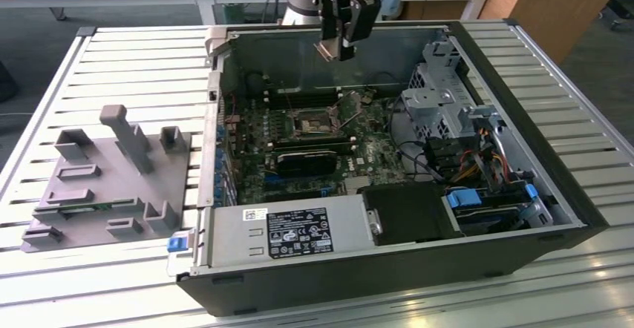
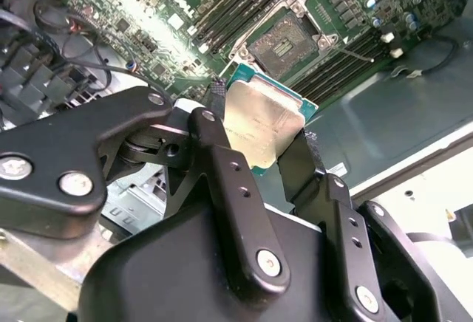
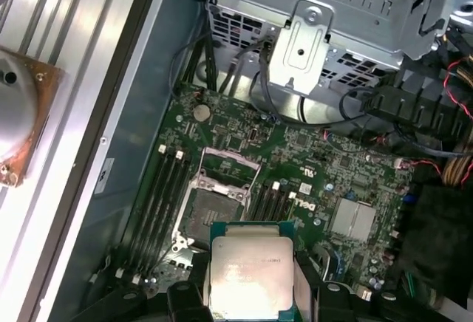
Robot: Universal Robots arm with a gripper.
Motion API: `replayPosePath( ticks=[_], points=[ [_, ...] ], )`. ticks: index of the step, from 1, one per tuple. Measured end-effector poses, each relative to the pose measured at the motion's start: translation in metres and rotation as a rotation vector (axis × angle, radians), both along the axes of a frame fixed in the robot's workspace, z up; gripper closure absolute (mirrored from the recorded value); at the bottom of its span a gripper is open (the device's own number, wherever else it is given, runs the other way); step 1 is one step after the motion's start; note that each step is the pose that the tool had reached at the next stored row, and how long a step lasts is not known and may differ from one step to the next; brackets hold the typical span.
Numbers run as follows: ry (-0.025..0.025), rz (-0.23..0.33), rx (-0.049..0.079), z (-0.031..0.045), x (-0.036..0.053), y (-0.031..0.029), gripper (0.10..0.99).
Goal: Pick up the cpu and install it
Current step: 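Place the cpu into insertion slot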
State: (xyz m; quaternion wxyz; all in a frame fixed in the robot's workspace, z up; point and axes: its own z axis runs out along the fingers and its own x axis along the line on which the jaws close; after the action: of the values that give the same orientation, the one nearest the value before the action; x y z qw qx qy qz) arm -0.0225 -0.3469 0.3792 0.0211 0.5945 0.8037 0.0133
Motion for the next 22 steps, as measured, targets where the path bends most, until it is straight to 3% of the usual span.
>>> replayPosePath(
  ticks=[13,22],
  points=[
    [0.0,-0.128,-0.001,-0.0007,0.0,0.0016,0.549],
    [0.0,-0.162,-0.001,-0.0041,-0.0035,0.0028,0.549]
  ],
)
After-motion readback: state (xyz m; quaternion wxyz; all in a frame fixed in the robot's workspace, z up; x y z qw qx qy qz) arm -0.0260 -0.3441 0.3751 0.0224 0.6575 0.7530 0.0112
